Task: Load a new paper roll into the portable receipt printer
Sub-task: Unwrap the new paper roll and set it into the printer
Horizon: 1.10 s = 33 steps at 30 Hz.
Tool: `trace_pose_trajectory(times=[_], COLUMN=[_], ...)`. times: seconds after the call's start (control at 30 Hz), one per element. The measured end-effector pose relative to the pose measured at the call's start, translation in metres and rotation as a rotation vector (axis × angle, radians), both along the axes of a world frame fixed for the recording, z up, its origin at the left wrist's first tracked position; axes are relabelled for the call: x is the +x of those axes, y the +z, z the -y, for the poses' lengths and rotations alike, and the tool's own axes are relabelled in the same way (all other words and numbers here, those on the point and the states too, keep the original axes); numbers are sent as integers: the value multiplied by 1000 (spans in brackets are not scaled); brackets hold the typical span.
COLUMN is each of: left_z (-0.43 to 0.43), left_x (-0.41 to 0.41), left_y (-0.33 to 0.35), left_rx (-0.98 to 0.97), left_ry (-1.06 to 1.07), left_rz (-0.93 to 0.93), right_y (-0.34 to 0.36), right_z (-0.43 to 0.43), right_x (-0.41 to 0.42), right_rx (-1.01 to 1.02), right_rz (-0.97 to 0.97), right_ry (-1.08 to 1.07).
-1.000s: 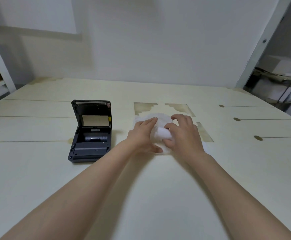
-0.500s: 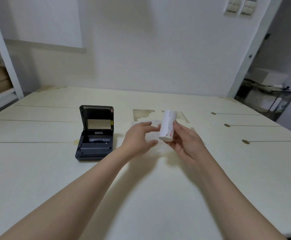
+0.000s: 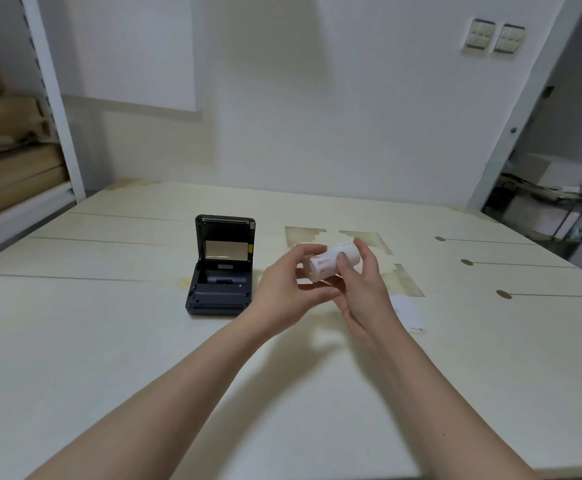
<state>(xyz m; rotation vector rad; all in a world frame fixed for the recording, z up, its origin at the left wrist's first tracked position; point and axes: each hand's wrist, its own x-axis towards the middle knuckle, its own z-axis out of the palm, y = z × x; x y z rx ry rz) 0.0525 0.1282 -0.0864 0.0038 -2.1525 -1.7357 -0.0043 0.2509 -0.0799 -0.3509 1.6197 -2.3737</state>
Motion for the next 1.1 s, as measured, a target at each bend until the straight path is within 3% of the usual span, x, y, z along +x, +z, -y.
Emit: trace_pose_trajectory(times=[0.1, 0.2, 0.27, 0.43, 0.57, 0.8, 1.0, 1.1], left_z=[6, 18, 24, 35, 42, 47, 46, 46], left_x=[1, 2, 3, 5, 8, 11, 15, 15], left_y=[0, -4, -5, -10, -13, -17, -16, -17], left_rx=[-6, -26, -40, -66, 25, -52, 67, 98], left_ry=[101, 76, 49, 1, 31, -12, -8, -32], left_rz=[-55, -45, -26, 26, 49, 36, 70, 121], right_y=[0, 0, 1, 2, -4, -2, -3, -8], right_z=[7, 6, 3, 1, 1, 13, 17, 16], right_x=[6, 0, -3, -4, -2, 1, 6, 7], right_rx=[99, 488, 611, 557, 565, 645, 564, 580], right_rz=[-131, -443, -567, -581, -611, -629, -567, -633], right_ry=[-6, -154, -166, -127, -162, -115, -105, -163])
